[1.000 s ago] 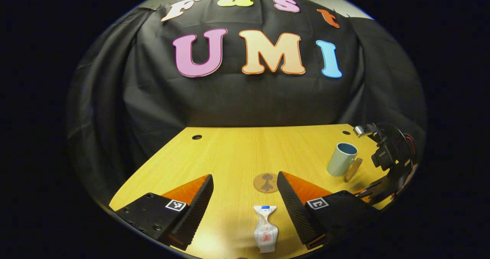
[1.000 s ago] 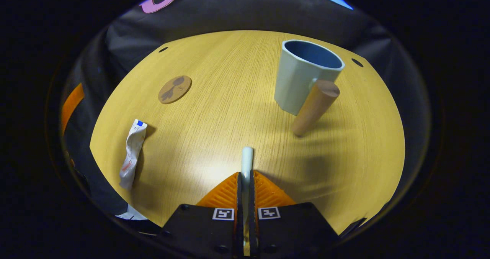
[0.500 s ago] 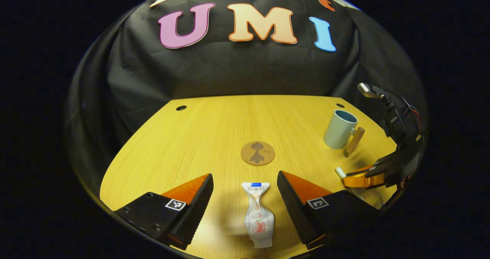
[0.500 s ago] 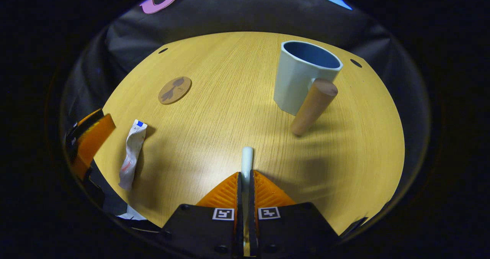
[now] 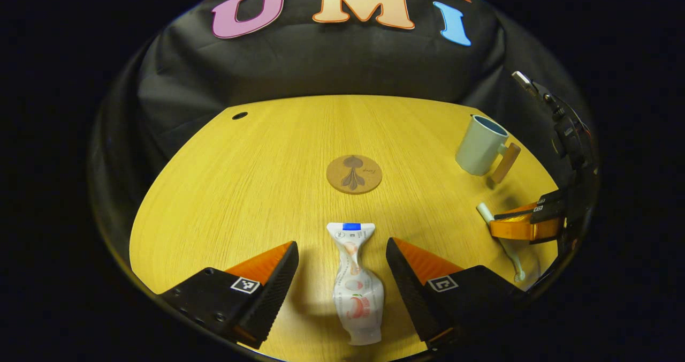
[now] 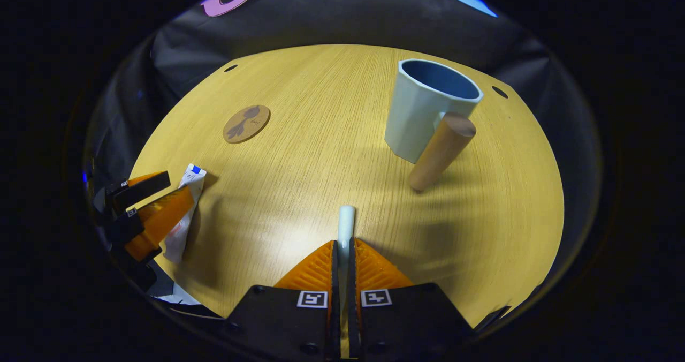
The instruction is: Put the toothbrush and toothpaste on the desktop into the cup, then pick up the cup and place it on the coaster on the desktop.
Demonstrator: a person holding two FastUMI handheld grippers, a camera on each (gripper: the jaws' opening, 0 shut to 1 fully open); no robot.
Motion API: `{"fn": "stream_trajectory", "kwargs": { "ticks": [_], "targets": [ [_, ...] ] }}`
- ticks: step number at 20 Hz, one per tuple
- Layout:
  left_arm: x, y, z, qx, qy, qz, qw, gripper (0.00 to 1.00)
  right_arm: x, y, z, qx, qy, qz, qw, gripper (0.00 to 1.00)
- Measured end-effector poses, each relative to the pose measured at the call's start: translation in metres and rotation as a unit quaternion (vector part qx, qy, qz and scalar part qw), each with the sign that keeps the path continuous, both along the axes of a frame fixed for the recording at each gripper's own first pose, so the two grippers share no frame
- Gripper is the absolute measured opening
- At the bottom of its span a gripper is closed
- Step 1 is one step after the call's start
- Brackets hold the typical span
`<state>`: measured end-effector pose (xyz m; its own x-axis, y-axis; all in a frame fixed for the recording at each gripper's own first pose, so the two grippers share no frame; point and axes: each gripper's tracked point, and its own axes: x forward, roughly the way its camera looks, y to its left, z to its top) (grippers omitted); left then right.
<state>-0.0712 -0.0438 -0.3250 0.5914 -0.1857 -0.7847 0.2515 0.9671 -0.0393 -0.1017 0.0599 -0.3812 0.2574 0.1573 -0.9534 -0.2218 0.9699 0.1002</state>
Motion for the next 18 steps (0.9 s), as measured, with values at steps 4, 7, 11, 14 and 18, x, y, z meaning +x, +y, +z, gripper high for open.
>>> {"fn": "stream_trajectory", "kwargs": {
  "ticks": [4,7,11,14,18],
  "targets": [
    [-0.014,-0.006,-0.014,-0.008,0.034,-0.001,0.999,0.93,-0.001,0.0,0.0,0.002,0.0,0.003,1.0,0.09],
    [-0.015,-0.004,-0.018,-0.001,0.034,-0.002,0.999,0.8,-0.001,0.001,0.0,0.002,-0.002,0.008,1.0,0.08],
    [-0.016,-0.003,-0.018,0.007,0.032,-0.006,0.999,0.72,-0.001,0.001,-0.001,0.002,-0.003,0.012,1.0,0.08],
    [-0.014,-0.003,-0.018,0.003,0.035,-0.006,0.999,0.63,-0.001,0.001,-0.001,0.003,-0.005,0.014,1.0,0.08],
    [-0.007,-0.004,-0.016,-0.015,0.042,-0.01,0.999,0.3,-0.001,0.001,-0.001,0.005,-0.008,0.014,1.0,0.08]
  ]
}}
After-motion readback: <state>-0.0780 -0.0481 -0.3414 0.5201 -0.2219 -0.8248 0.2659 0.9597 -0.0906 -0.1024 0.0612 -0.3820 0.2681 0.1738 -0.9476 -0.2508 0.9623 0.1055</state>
